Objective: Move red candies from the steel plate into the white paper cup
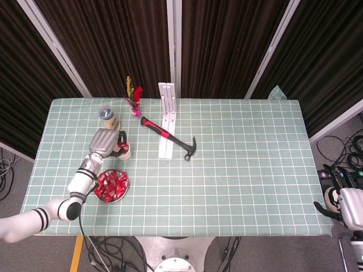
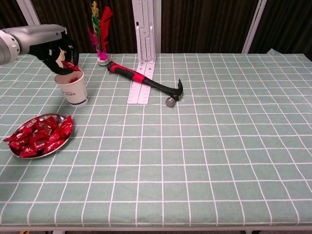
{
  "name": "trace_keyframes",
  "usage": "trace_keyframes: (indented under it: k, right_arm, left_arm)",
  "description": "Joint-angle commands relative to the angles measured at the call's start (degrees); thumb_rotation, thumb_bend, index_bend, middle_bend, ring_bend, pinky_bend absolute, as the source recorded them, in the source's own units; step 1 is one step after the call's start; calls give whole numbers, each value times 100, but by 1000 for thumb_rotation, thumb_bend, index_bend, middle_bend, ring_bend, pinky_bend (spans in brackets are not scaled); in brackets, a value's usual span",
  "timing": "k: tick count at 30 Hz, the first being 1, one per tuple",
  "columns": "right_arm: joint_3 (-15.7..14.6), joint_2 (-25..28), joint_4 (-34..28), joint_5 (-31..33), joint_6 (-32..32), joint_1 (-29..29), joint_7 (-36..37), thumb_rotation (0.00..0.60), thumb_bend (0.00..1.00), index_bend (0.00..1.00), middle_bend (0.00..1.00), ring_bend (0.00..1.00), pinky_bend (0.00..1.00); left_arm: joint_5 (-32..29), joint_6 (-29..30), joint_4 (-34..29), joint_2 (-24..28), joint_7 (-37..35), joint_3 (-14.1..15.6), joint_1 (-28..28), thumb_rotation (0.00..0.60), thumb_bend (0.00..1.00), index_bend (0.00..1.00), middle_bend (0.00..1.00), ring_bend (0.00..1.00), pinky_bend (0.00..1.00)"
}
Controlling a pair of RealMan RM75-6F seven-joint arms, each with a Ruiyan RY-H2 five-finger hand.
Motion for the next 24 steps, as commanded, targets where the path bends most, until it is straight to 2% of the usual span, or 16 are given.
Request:
trace_keyframes:
  k: [1, 14, 20, 24]
  right_arm:
    - [0, -3, 1, -2, -9, 5, 2, 600, 104, 94, 206, 78, 350]
    - [-4, -1, 1, -24, 15, -11, 13, 600, 104, 93, 207, 78, 353]
    - [-4, -5, -1, -48, 8, 0, 18, 600, 104, 94, 207, 78, 354]
    - [-1, 1, 2, -72, 22, 1, 38, 600, 104, 94, 207, 78, 355]
  left_arm:
    - [-81, 6, -21, 18, 85, 26, -20, 600, 362, 535, 615, 732, 1000]
    - [-314, 191, -430, 230, 663, 202, -56, 600, 304, 482, 516, 592, 1000]
    - [-573, 273, -733, 408, 999, 280, -68, 600, 263, 473, 511, 543, 1000]
    - [-475, 742, -1125, 599, 972, 296, 139, 600, 252, 473, 511, 536, 1000]
